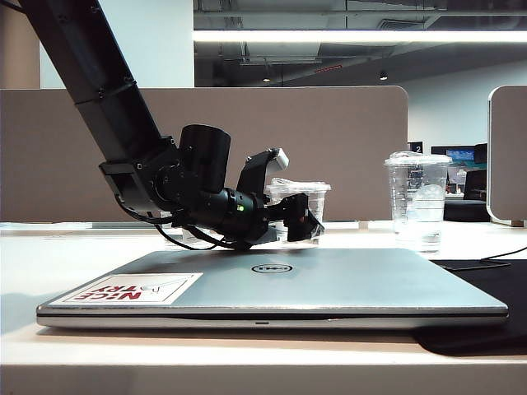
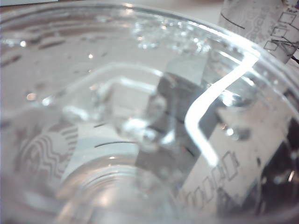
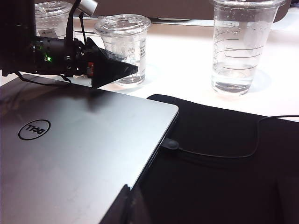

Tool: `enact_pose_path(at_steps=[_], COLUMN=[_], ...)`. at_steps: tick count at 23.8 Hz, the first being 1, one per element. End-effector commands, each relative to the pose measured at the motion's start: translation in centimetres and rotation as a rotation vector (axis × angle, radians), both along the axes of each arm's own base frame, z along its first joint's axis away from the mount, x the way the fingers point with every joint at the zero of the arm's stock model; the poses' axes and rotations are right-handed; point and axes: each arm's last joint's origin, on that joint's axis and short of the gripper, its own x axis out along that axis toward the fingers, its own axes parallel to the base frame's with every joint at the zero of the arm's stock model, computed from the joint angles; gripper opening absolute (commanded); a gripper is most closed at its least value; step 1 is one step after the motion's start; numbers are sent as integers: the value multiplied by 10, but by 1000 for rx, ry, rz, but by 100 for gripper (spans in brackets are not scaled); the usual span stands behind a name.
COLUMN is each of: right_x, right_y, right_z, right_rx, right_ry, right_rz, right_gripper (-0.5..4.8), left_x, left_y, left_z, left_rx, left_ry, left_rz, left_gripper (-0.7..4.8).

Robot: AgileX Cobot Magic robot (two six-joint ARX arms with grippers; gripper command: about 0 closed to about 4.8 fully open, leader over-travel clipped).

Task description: Pick up the coffee cup on the middle and place it on the left side of the laptop.

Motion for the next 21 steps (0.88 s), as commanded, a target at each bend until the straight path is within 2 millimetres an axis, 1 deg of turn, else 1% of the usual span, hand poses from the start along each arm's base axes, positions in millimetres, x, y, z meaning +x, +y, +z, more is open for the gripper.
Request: enact_pose_path(at_steps=[1, 2, 5, 6, 7, 8, 21], right_x=[0, 0, 0, 0, 0, 0, 0], right_y=[0, 0, 0, 0, 0, 0, 0], right_z=[0, 0, 0, 0, 0, 0, 0], right_rx=[3, 3, 3, 3, 3, 3, 3], right_ry=[-11, -11, -11, -11, -11, -11, -11], right_rz=[-1, -1, -1, -1, -1, -1, -1], right_gripper=[-5, -5, -5, -5, -5, -5, -5], left_x=[1, 1, 1, 1, 1, 1, 2], left_y=[-1, -1, -1, -1, -1, -1, -1], left_z=[4, 5, 5, 5, 5, 5, 8], left_rx=[-10, -12, -10, -9, -9, -9, -25], left_ry=[-28, -32, -36, -36, -36, -37, -60], left_rz=[-1, -1, 20, 21, 20, 20, 15], left_gripper=[448, 425, 420, 407, 356, 328, 327])
